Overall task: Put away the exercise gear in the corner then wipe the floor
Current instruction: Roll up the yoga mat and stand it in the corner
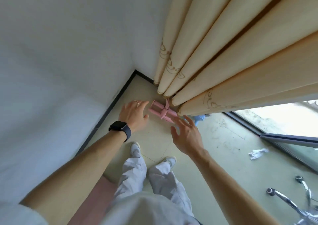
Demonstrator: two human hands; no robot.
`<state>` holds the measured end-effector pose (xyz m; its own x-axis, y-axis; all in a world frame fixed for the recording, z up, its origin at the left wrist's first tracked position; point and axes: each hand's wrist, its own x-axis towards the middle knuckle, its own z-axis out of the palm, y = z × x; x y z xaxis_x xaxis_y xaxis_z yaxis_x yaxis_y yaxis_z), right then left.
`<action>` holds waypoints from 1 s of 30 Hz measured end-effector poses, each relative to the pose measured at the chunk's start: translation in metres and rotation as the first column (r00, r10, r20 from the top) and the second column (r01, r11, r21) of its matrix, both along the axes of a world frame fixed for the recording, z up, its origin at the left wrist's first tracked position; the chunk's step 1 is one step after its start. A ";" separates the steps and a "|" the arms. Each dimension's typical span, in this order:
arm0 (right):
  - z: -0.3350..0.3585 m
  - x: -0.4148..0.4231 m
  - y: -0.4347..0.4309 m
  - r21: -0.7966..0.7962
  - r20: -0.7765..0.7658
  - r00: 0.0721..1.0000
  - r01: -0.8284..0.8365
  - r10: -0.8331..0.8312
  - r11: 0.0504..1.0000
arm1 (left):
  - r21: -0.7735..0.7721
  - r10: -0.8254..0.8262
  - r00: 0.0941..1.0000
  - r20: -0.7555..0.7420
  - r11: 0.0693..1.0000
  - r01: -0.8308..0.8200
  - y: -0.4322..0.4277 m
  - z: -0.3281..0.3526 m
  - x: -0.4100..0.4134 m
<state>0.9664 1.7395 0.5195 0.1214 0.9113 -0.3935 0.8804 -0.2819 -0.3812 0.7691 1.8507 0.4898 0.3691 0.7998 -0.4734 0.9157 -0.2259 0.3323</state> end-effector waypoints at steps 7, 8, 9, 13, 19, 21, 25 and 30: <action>0.140 -0.016 -0.005 0.317 -0.065 0.987 -0.118 0.146 0.941 | 0.144 0.170 0.982 0.087 0.973 -0.181 -0.041 0.121 -0.031; 0.149 -0.015 -0.005 0.311 -0.072 0.983 -0.136 0.166 0.941 | 0.163 0.188 0.979 0.079 0.967 -0.199 -0.048 0.132 -0.035; 0.157 -0.013 -0.005 0.306 -0.067 0.980 -0.161 0.190 0.938 | 0.187 0.209 0.975 0.071 0.958 -0.219 -0.056 0.143 -0.037; 0.174 -0.002 -0.002 0.348 -0.033 0.932 -0.327 0.360 0.879 | 0.271 0.363 0.930 0.062 0.890 -0.366 -0.095 0.180 -0.042; 0.194 -0.001 -0.023 0.410 -0.025 0.775 -0.568 0.631 0.714 | 0.390 0.641 0.762 0.087 0.682 -0.618 -0.206 0.216 -0.034; 0.208 -0.009 -0.036 0.419 -0.026 0.710 -0.631 0.704 0.653 | 0.402 0.717 0.692 0.082 0.612 -0.682 -0.246 0.227 -0.033; 0.235 -0.039 -0.080 0.510 -0.068 0.568 -0.687 0.820 0.518 | 0.420 0.848 0.524 0.080 0.448 -0.790 -0.338 0.254 -0.038; 0.271 -0.107 -0.151 0.626 -0.067 0.282 -0.735 0.957 0.261 | 0.498 0.965 0.250 0.072 0.183 -0.848 -0.453 0.299 -0.061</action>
<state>0.8597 1.5889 0.7910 -0.8781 0.4039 0.2566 0.2208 0.8177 -0.5316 0.7083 1.3972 0.7885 -0.8069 0.5905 0.0152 0.5761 0.7812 0.2405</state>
